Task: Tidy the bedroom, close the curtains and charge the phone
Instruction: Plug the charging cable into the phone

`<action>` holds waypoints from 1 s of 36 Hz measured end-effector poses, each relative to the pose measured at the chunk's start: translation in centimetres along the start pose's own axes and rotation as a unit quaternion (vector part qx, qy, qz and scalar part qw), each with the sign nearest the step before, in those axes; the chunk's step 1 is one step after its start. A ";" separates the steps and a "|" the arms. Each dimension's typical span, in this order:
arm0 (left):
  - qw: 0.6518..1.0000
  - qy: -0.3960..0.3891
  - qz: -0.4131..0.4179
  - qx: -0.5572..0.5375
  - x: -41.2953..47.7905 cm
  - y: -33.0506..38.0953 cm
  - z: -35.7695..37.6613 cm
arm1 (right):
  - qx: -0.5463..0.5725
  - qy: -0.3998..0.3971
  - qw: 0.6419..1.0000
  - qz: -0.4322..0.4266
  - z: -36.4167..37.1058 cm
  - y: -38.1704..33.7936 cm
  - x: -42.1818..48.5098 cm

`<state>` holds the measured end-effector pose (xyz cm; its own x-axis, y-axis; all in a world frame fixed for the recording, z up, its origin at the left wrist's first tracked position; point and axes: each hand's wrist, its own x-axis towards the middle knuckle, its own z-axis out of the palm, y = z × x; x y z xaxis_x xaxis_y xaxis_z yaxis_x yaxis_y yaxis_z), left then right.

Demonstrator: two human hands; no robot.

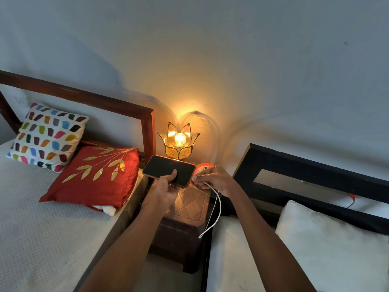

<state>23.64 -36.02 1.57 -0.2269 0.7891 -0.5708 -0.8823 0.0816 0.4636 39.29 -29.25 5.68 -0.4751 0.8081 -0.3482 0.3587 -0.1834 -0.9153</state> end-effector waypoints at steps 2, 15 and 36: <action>1.000 -0.001 0.006 0.006 -0.1 0.1 0.0 | -0.002 -0.011 1.000 -0.006 0.0 0.1 -0.2; 0.998 -0.011 0.012 0.058 0.1 0.1 -0.1 | -0.007 0.025 0.998 0.058 0.4 0.2 -0.9; 0.984 -0.021 0.003 0.177 1.4 -0.5 0.3 | 0.103 0.108 0.984 0.100 2.2 2.8 -1.8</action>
<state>23.85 -34.77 0.73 -0.2068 0.8143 -0.5423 -0.6810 0.2782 0.6774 39.33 -32.43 3.28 -0.2215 0.8406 -0.4943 0.2471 -0.4420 -0.8623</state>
